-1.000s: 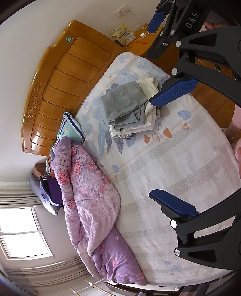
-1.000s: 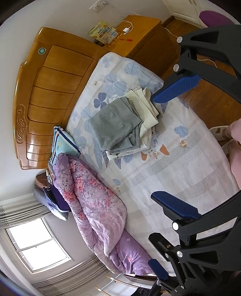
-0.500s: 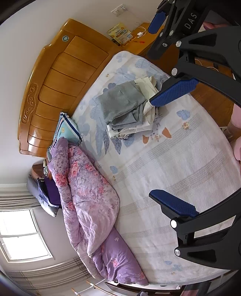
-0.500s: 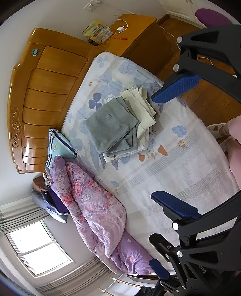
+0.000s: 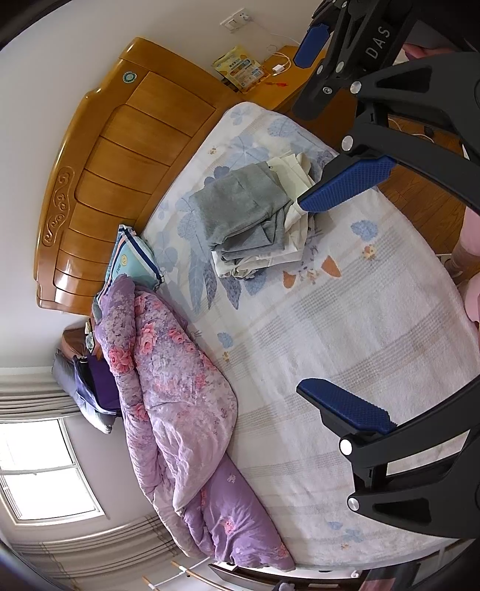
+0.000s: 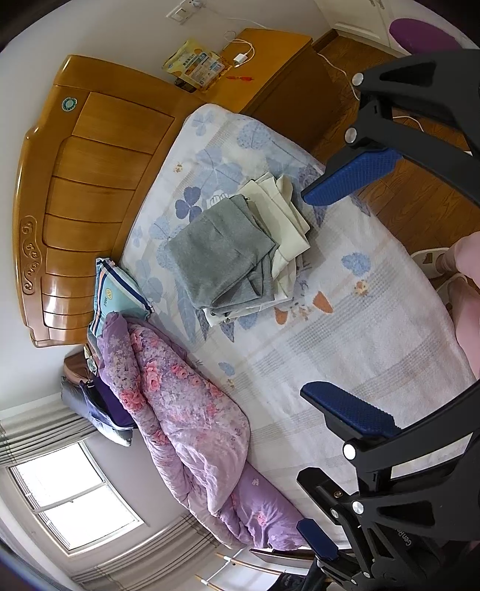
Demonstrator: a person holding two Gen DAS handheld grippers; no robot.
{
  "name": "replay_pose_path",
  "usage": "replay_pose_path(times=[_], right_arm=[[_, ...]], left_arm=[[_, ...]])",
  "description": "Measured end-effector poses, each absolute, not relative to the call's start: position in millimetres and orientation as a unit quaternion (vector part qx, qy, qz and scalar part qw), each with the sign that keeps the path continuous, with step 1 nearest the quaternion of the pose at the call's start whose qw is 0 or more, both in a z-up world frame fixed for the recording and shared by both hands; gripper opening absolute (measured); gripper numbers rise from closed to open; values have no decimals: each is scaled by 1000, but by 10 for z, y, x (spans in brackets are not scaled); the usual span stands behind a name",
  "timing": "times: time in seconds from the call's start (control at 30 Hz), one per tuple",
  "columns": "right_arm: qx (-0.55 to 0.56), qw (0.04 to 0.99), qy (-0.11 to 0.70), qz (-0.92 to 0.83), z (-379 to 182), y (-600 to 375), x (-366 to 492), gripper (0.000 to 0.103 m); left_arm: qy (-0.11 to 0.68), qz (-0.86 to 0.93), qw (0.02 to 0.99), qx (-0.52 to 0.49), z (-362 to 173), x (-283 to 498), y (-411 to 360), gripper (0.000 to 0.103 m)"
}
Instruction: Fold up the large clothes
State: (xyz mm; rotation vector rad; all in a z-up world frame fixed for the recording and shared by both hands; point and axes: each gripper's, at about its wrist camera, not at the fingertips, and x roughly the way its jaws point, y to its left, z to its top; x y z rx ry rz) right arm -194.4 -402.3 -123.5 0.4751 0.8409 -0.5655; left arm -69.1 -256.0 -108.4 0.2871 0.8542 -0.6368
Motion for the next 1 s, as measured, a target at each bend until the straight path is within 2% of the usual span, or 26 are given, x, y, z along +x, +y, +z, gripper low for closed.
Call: replay_pose_path(times=[1.0], right_arm=[[218, 845, 414, -259, -1326, -4147, -1778, 93]], left_arm=[[419, -307, 844, 135, -1162, -645, -2539, 92]])
